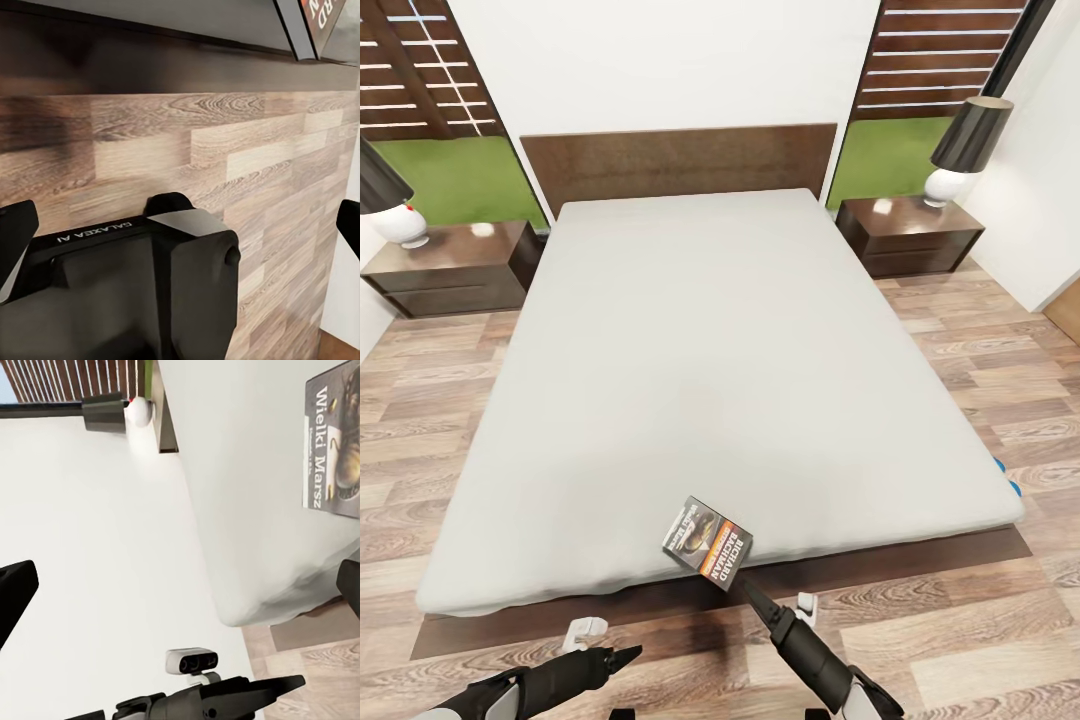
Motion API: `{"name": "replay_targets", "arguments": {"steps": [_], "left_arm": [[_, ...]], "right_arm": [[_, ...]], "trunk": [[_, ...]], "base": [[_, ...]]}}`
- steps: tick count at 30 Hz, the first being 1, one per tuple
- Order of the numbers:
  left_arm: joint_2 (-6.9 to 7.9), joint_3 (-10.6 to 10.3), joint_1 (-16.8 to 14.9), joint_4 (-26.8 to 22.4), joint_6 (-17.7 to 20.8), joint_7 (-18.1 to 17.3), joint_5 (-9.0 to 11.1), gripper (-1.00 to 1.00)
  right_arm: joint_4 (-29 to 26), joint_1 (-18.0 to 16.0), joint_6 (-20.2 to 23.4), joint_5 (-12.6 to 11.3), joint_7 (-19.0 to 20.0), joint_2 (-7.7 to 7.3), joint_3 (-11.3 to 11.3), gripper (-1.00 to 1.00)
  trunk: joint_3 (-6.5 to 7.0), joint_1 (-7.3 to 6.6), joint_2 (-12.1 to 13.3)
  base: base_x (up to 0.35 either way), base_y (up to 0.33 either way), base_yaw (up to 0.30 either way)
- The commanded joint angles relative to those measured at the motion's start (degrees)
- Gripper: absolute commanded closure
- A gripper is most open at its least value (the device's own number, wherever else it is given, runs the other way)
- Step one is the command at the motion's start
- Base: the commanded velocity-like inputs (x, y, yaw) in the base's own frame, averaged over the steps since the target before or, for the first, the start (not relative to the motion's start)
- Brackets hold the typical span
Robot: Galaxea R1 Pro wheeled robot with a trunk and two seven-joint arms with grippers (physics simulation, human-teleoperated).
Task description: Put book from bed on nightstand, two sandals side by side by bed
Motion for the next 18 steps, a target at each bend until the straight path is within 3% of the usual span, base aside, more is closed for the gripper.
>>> {"name": "replay_targets", "arguments": {"steps": [1,18], "left_arm": [[0.01,0.49,-0.02,-0.01,-0.06,-0.16,-0.57,-1.0],[0.0,0.49,-0.02,-0.01,0.01,-0.17,-0.57,-1.0]], "right_arm": [[0.01,-0.03,0.6,-0.09,0.22,0.04,-0.24,-1.0],[0.02,-0.07,0.6,-0.09,0.22,0.0,-0.22,-1.0]], "trunk": [[-0.04,0.01,-0.03],[-2.73,3.3,-6.05]], "base": [[0.0,0.0,0.0],[0.0,0.0,0.0]]}}
